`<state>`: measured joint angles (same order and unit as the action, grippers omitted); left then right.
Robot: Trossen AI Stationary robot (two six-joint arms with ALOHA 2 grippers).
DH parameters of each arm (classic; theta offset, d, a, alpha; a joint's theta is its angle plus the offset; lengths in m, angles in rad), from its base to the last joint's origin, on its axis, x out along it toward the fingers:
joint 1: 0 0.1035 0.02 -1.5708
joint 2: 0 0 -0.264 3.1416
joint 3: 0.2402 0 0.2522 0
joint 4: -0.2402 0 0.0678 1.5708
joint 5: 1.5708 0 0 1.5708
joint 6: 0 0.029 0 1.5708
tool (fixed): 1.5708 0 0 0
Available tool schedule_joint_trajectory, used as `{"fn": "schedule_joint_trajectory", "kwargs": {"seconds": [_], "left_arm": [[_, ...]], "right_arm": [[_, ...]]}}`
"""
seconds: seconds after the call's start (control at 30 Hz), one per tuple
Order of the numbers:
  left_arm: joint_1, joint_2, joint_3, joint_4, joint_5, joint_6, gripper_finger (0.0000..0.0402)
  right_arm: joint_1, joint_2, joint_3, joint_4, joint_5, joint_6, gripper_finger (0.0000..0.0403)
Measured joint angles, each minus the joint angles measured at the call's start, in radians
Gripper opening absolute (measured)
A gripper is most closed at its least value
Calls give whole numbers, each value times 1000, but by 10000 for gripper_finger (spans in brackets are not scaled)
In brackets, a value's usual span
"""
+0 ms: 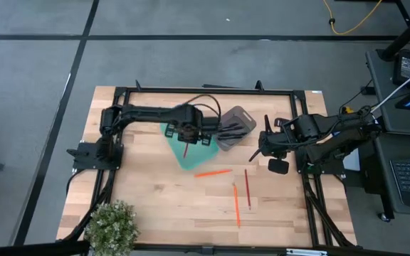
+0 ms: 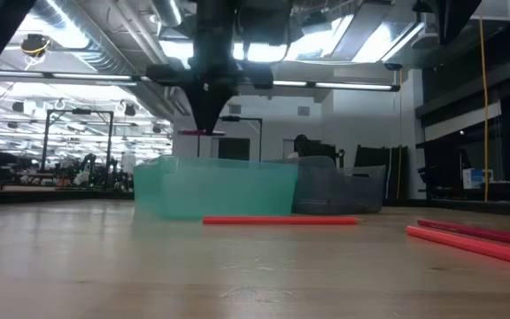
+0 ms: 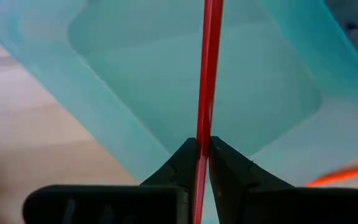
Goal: Sort pens & pencils
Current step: Put the left red pencil into the light blue bin, then put the top orange pencil into the light blue bin
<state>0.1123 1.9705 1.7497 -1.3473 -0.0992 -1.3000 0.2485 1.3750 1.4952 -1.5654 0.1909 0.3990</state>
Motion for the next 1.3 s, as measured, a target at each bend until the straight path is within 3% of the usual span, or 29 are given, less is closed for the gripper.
{"fn": "schedule_joint_trajectory", "kwargs": {"seconds": [0.3,0.47,0.73,1.1,1.3], "left_arm": [[48,0,-92,74,8,38,36],[57,0,-182,240,30,71,31],[80,1,-265,293,62,81,40],[84,1,-263,364,41,127,65],[85,-8,-124,282,3,211,71]], "right_arm": [[0,0,0,0,77,-29,74],[0,0,0,0,77,-13,74],[0,0,0,1,77,-11,74],[0,0,0,5,79,-11,74],[0,0,0,5,79,-11,74]]}}
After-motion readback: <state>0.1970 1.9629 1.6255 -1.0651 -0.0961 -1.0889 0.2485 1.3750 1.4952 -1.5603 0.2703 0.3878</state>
